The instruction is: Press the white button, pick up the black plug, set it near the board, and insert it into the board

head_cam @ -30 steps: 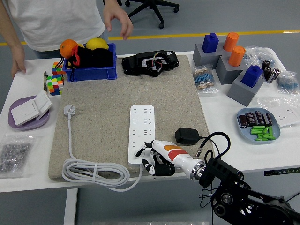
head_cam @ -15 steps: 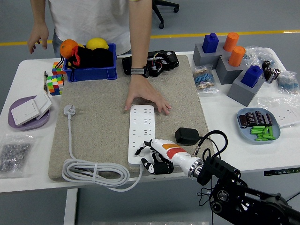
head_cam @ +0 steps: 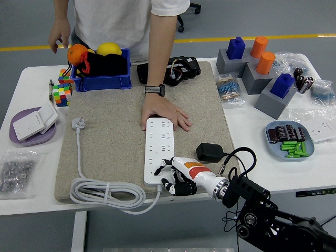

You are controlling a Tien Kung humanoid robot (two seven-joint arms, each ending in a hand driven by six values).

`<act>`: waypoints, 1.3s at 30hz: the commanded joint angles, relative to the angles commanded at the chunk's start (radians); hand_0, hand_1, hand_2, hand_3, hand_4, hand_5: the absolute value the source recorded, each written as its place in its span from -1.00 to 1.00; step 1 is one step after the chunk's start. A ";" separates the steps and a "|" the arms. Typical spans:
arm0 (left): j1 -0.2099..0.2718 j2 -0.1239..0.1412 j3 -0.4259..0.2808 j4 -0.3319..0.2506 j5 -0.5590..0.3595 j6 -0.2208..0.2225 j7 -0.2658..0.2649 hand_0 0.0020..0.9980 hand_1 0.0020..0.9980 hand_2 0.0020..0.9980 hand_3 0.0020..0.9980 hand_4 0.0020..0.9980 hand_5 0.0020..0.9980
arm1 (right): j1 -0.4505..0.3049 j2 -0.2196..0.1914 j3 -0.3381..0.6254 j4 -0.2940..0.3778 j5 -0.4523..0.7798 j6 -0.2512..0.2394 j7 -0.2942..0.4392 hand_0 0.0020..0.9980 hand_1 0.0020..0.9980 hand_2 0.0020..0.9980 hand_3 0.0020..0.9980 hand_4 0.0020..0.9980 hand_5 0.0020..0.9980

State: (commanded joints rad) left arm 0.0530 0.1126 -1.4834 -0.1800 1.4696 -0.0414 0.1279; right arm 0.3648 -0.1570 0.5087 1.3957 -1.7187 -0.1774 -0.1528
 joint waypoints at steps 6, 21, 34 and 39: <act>-0.001 -0.001 -0.001 0.000 0.000 0.000 0.000 0.62 0.56 0.47 0.57 0.18 0.05 | -0.002 0.001 0.012 0.001 -0.003 0.002 -0.001 -1.00 -1.00 -0.77 0.23 0.07 -0.74; -0.001 -0.002 -0.002 0.000 0.002 0.000 0.001 0.62 0.56 0.47 0.57 0.18 0.05 | -0.006 -0.003 0.031 -0.006 -0.015 0.018 -0.012 -1.00 -1.00 -0.77 0.21 0.08 -0.75; -0.001 -0.001 0.004 0.000 -0.004 0.000 0.000 0.62 0.56 0.47 0.57 0.18 0.05 | -0.008 -0.005 0.023 -0.015 -0.005 0.026 -0.008 -1.00 -1.00 -0.77 0.21 0.10 -0.76; -0.003 0.000 0.001 0.000 -0.001 0.000 0.002 0.62 0.56 0.47 0.57 0.18 0.05 | -0.005 -0.008 0.026 -0.008 -0.002 0.029 -0.008 -1.00 -1.00 -0.77 0.21 0.11 -0.76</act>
State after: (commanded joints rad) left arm 0.0503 0.1130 -1.4825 -0.1800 1.4690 -0.0416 0.1297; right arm 0.3595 -0.1653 0.5350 1.3876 -1.7209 -0.1488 -0.1605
